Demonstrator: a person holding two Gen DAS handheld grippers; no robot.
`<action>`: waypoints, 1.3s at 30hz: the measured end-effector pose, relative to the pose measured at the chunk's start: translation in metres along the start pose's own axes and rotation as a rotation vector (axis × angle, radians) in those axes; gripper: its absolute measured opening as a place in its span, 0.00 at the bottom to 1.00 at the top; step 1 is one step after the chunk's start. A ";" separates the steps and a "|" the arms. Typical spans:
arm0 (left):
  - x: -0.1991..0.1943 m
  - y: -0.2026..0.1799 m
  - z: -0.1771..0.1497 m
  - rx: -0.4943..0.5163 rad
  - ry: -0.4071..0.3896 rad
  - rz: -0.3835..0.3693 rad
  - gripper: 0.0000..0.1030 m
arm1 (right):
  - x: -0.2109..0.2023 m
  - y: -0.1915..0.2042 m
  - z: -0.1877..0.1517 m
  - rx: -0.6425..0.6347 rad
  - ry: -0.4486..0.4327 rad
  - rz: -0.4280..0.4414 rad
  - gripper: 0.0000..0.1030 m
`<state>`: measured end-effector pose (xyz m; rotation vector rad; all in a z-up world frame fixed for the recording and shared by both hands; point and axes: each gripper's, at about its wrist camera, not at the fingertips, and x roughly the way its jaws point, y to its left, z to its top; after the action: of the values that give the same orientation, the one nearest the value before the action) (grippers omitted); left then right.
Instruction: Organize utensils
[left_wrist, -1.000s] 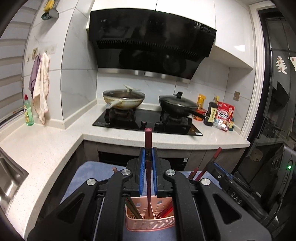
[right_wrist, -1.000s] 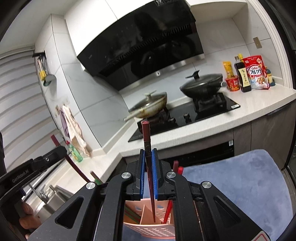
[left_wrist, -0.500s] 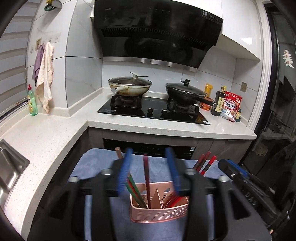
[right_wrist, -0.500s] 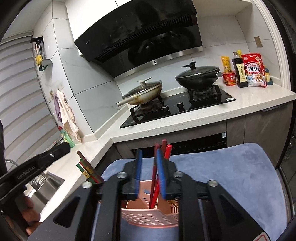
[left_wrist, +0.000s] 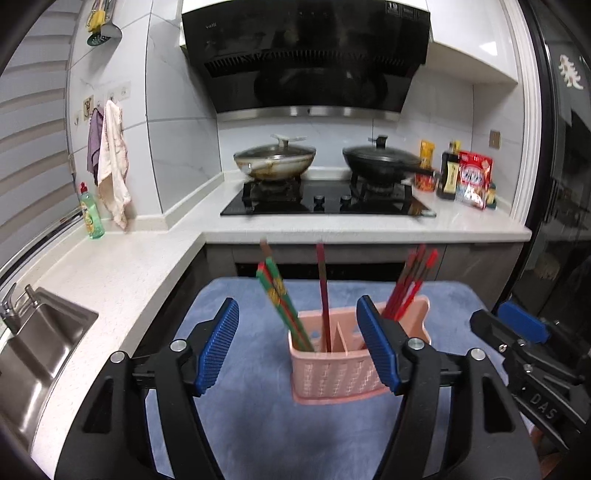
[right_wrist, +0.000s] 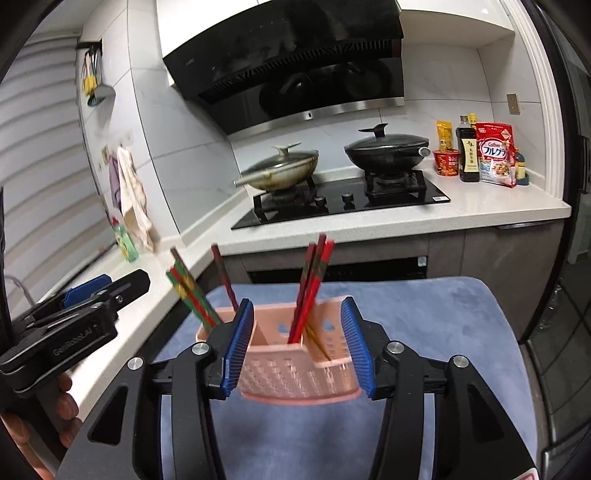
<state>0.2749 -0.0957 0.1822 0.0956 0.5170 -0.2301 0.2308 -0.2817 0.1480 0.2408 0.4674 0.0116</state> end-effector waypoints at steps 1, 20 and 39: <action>-0.002 -0.001 -0.004 0.001 0.008 0.002 0.61 | -0.004 0.002 -0.004 -0.012 0.002 -0.014 0.47; -0.032 0.001 -0.067 -0.002 0.116 0.044 0.65 | -0.042 0.021 -0.065 -0.026 0.101 -0.079 0.47; -0.033 -0.004 -0.104 0.023 0.159 0.083 0.80 | -0.040 0.028 -0.096 -0.041 0.150 -0.146 0.65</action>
<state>0.1961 -0.0780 0.1082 0.1588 0.6674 -0.1477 0.1535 -0.2355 0.0896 0.1653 0.6323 -0.1041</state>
